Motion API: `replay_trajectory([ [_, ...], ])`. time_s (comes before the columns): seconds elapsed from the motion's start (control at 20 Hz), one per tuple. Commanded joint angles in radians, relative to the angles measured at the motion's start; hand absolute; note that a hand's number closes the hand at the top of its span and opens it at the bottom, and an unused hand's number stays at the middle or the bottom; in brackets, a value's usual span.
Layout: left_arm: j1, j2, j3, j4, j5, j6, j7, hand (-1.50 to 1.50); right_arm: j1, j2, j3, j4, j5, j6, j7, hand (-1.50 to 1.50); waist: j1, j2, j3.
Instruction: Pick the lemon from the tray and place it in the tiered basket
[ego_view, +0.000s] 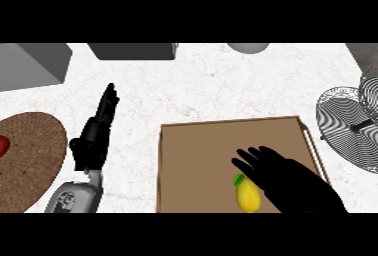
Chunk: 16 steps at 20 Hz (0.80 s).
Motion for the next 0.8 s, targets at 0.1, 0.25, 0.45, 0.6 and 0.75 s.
replay_trajectory([
  [0.1, 0.033, 0.004, 0.027, -0.051, 0.009, -0.031, 0.021, 0.00, 0.019, 0.027, -0.014, 0.030, 0.058, 0.032, -0.044, -1.50, 0.001, -0.001, 0.000],
  [0.25, 0.053, -0.041, -0.014, 0.002, -0.025, -0.010, -0.053, 0.00, -0.001, 0.091, 0.064, 0.150, 0.153, -0.079, -0.061, -1.50, 0.002, 0.000, 0.000],
  [0.45, 0.006, -0.022, 0.017, -0.034, -0.026, -0.030, 0.048, 0.00, -0.008, 0.121, 0.002, 0.084, 0.117, 0.036, -0.040, -1.50, -0.001, 0.000, 0.000],
  [0.6, 0.082, -0.017, 0.009, -0.072, -0.030, -0.041, -0.018, 0.00, 0.049, 0.074, 0.003, 0.150, 0.166, -0.069, -0.138, -1.50, 0.001, 0.000, 0.000],
  [0.75, 0.040, -0.048, 0.023, 0.031, -0.037, -0.029, -0.075, 0.00, 0.044, 0.115, 0.008, 0.137, 0.188, -0.043, -0.118, -1.50, -0.001, 0.000, 0.000],
])
